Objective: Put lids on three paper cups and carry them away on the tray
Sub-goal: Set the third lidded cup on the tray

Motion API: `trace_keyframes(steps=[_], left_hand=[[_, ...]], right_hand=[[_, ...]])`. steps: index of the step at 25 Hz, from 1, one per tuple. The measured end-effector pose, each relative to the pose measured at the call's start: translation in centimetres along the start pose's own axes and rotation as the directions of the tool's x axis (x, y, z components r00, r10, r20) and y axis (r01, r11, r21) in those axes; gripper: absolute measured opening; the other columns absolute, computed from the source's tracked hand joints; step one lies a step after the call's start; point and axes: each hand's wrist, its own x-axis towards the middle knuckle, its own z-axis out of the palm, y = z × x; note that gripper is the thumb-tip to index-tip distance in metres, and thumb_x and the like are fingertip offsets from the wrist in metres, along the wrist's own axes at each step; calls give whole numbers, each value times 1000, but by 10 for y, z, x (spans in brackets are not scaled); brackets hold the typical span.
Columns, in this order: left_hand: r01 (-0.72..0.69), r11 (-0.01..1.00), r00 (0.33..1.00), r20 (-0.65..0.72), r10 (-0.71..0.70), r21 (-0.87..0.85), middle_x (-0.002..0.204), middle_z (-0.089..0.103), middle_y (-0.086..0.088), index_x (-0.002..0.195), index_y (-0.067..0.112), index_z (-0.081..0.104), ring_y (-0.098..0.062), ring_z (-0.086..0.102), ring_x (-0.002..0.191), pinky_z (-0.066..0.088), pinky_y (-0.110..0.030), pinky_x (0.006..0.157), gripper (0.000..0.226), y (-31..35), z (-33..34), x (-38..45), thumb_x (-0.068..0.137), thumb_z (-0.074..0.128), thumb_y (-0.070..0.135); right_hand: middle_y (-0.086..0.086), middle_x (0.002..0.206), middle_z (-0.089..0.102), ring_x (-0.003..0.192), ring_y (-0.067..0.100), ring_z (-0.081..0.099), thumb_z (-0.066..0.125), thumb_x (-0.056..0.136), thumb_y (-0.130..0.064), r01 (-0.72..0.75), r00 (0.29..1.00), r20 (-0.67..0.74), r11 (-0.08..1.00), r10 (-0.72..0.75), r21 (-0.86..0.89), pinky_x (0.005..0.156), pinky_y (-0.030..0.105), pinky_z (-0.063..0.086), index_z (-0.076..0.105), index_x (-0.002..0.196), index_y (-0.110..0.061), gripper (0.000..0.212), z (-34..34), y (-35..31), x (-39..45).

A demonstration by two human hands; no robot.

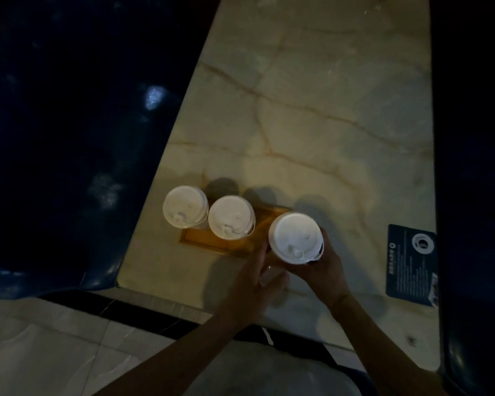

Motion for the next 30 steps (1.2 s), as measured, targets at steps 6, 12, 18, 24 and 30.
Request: trace_keyframes(steps=[6, 12, 18, 24, 30], left_hand=[[20, 997, 1000, -12, -19, 80, 147, 25, 47, 143, 64, 12, 8, 31, 142, 34, -28, 118, 83, -10, -1, -4, 83, 65, 44], [35, 991, 999, -32, -31, 128, 146, 23, 42, 142, 49, 16, 25, 24, 135, 24, 0, 109, 79, -12, -2, 3, 82, 66, 36], [48, 990, 999, -3, -48, 134, 162, 22, 6, 153, 26, 9, -11, 24, 151, 27, -34, 124, 93, -16, -5, 12, 85, 71, 16], [52, 984, 999, 7, -54, 168, 162, 22, 3, 148, 36, 2, -15, 25, 151, 28, -45, 123, 98, -14, -9, 18, 86, 73, 9], [34, 983, 999, 27, -39, 182, 162, 24, 2, 147, 38, 5, -16, 26, 151, 29, -48, 123, 96, -15, -14, 22, 86, 73, 7]], right_hand=[[-31, 119, 50, 109, -14, 47, 95, 60, -16, -10, 1000, 19, 1000, 11, -19, 86, -11, 32, 44, 127, -38, 87, 16, 3, 0], [-35, 118, 50, 105, -23, 48, 94, 64, -21, -47, 999, 16, 999, 48, -16, 85, -10, 33, 41, 120, -55, 85, 23, 2, 7], [-41, 117, 48, 101, -36, 46, 94, 60, -33, -77, 996, 34, 997, 77, -11, 82, -10, 33, 41, 119, -60, 84, 26, 3, 14], [-39, 116, 51, 102, -35, 47, 87, 56, -44, -55, 998, 10, 998, 55, -18, 82, -10, 33, 45, 115, -61, 75, 31, -3, 20], [-43, 115, 52, 104, -32, 49, 93, 61, -33, -46, 999, 11, 998, 46, -33, 86, -8, 35, 41, 115, -74, 85, 32, 0, 21]])
